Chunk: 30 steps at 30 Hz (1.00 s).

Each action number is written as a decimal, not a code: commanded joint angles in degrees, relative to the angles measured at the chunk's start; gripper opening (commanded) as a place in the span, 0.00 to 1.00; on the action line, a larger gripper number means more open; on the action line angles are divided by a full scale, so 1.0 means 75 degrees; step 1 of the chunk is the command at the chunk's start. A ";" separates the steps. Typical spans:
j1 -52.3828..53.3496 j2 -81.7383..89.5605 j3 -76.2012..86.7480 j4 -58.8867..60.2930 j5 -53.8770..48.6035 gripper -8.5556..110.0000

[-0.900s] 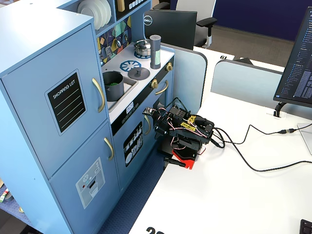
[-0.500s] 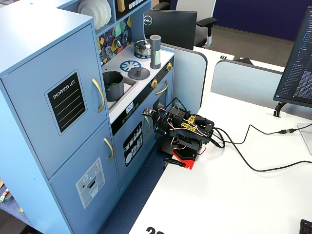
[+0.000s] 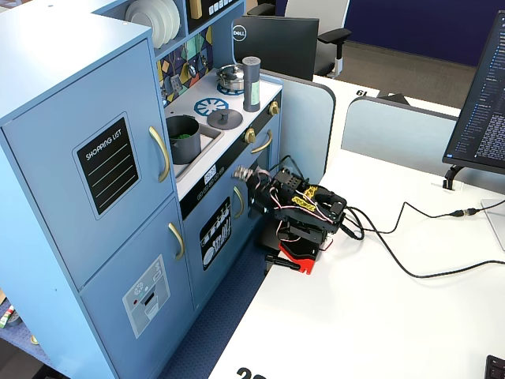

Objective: Put salt in the gray recipient

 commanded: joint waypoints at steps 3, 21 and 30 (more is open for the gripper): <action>0.2719 -0.0680 -0.2672 -0.1137 -0.0328 0.07; 0.5531 -0.5438 -0.6551 -0.7336 0.0105 0.40; 0.5660 -0.7617 -0.7934 -0.8309 0.0410 0.55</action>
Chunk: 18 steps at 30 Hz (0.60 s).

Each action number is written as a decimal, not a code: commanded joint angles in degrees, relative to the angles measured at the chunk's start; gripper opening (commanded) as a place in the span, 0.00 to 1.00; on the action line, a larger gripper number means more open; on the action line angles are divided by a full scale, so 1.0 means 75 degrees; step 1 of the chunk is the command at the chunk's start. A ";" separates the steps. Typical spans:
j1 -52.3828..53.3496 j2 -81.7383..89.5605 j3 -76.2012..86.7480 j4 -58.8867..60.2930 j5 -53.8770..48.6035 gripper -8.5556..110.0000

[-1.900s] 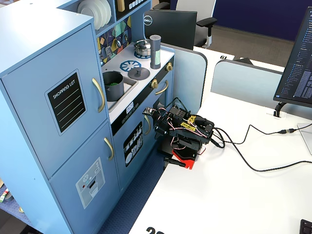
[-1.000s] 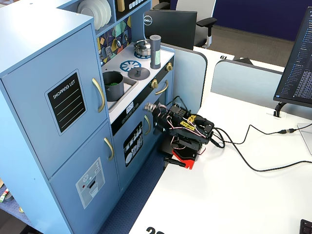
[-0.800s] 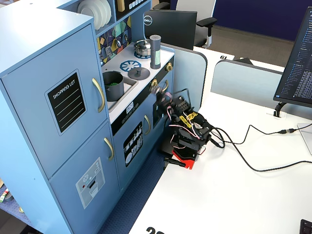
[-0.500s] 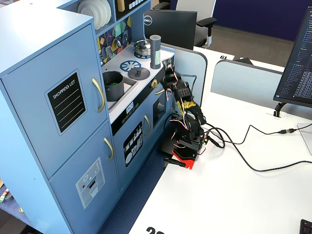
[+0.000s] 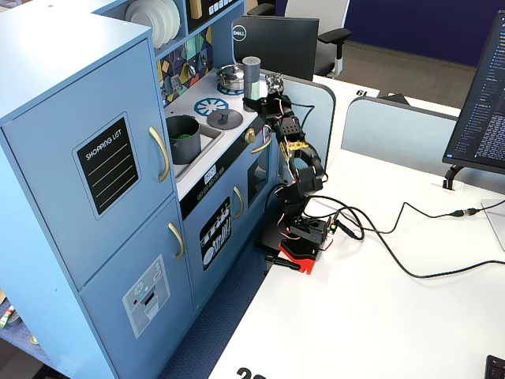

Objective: Put salt in the gray recipient

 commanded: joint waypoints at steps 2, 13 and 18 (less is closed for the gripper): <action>0.0117 -0.1137 -0.1500 -0.0375 0.0293 0.57; -0.0023 -0.3211 -0.2742 -0.1969 0.0281 0.57; -0.0070 -0.4125 -0.3609 -0.2027 0.0281 0.56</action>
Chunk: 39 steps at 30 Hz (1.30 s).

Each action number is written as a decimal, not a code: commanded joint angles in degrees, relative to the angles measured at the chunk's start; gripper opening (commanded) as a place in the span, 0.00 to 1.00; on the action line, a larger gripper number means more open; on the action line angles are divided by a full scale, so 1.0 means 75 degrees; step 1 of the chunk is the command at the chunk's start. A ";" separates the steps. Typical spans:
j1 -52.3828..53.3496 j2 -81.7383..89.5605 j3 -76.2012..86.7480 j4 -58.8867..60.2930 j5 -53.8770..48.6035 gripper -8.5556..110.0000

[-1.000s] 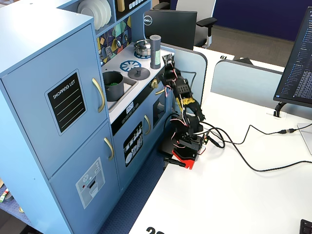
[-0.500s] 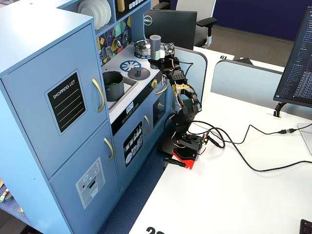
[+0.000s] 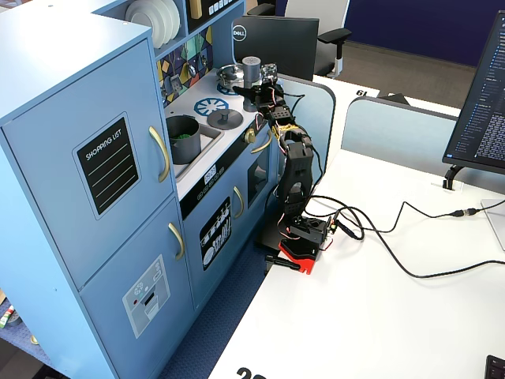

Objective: Put salt in the gray recipient

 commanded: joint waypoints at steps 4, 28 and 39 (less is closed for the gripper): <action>-0.0152 -0.1031 -0.1805 -0.0187 -0.0023 0.54; -0.1500 0.0961 -0.3492 0.2742 0.4137 0.07; -0.6000 0.2742 -0.3398 0.6176 1.1824 0.07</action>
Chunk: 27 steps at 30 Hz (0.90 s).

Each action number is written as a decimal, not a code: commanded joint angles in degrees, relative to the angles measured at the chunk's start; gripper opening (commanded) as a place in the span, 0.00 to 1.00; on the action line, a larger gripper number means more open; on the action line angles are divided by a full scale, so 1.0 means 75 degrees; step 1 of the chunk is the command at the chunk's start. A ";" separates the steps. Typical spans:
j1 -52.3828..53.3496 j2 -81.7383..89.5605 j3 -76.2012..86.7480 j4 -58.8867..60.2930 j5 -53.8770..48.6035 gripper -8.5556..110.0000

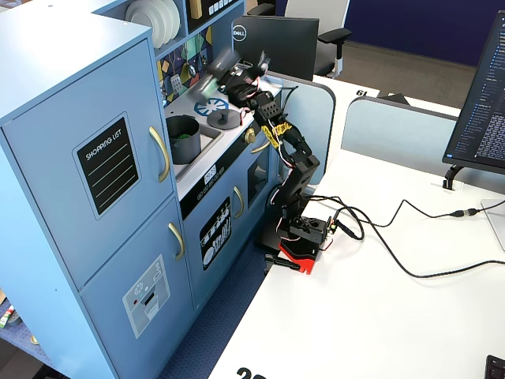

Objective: Put salt in the gray recipient

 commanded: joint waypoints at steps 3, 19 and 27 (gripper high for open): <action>-0.1828 0.0492 -0.0375 0.0234 0.4207 0.07; -0.3516 -0.0914 -0.1594 -0.0621 0.7934 0.07; -0.2930 -0.1266 -0.1805 -0.0621 0.9223 0.07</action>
